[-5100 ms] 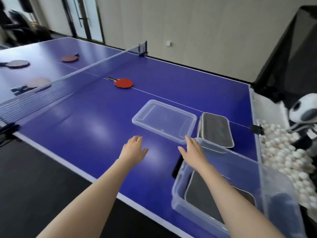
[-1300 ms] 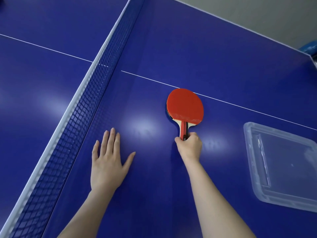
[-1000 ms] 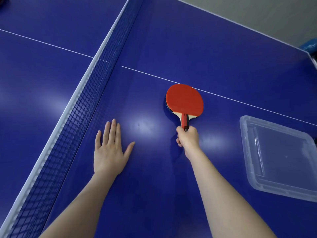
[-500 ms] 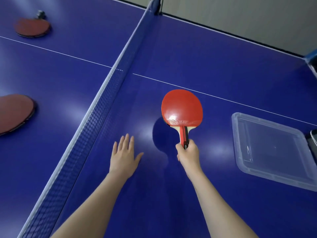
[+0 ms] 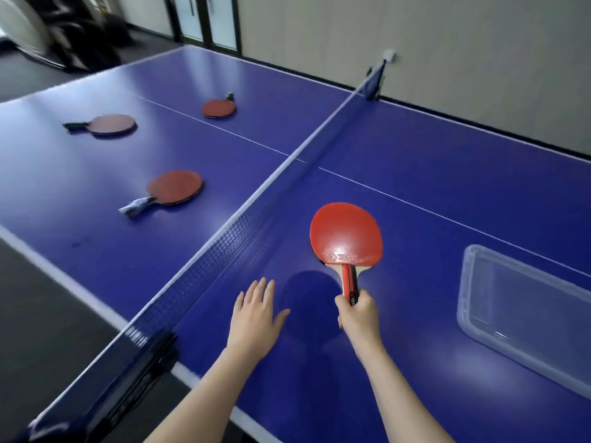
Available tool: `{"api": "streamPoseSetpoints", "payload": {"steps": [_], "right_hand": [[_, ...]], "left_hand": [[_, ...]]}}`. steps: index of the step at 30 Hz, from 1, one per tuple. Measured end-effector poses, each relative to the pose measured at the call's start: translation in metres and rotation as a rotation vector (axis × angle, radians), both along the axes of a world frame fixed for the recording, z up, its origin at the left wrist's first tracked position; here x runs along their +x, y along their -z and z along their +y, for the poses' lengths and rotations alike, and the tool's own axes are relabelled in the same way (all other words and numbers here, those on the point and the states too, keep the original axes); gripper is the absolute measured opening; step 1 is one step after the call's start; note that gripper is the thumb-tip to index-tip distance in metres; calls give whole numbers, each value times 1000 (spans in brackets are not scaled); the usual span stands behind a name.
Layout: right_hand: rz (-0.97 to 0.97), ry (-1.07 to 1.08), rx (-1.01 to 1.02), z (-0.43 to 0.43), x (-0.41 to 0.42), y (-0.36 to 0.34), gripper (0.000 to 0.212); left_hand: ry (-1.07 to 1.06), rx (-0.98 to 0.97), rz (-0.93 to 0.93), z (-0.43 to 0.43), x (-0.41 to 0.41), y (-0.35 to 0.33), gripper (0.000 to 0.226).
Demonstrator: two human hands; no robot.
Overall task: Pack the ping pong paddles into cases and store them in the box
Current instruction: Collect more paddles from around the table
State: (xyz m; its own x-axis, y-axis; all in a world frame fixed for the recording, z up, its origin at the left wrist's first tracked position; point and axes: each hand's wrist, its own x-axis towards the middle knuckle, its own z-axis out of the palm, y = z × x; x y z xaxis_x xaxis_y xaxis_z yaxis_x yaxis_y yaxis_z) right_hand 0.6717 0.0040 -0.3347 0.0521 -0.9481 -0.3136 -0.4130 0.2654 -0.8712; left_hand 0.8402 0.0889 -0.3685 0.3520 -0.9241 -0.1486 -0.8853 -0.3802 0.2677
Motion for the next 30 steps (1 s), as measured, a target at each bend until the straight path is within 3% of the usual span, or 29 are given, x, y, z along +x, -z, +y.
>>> {"api": "streamPoseSetpoints", "payload": {"steps": [12, 18, 25, 30], "right_hand": [[-65, -276, -28, 86, 62, -37, 14], [-72, -438, 1, 133, 127, -39, 14], [-39, -549, -38, 219, 242, -29, 13], [-50, -540, -38, 287, 323, -23, 15]], "left_hand": [[-335, -138, -130, 131, 48, -79, 71], [-573, -160, -64, 214, 114, -93, 62], [-761, -46, 49, 344, 198, -72, 56], [-693, 160, 50, 420, 260, -47, 54]]}}
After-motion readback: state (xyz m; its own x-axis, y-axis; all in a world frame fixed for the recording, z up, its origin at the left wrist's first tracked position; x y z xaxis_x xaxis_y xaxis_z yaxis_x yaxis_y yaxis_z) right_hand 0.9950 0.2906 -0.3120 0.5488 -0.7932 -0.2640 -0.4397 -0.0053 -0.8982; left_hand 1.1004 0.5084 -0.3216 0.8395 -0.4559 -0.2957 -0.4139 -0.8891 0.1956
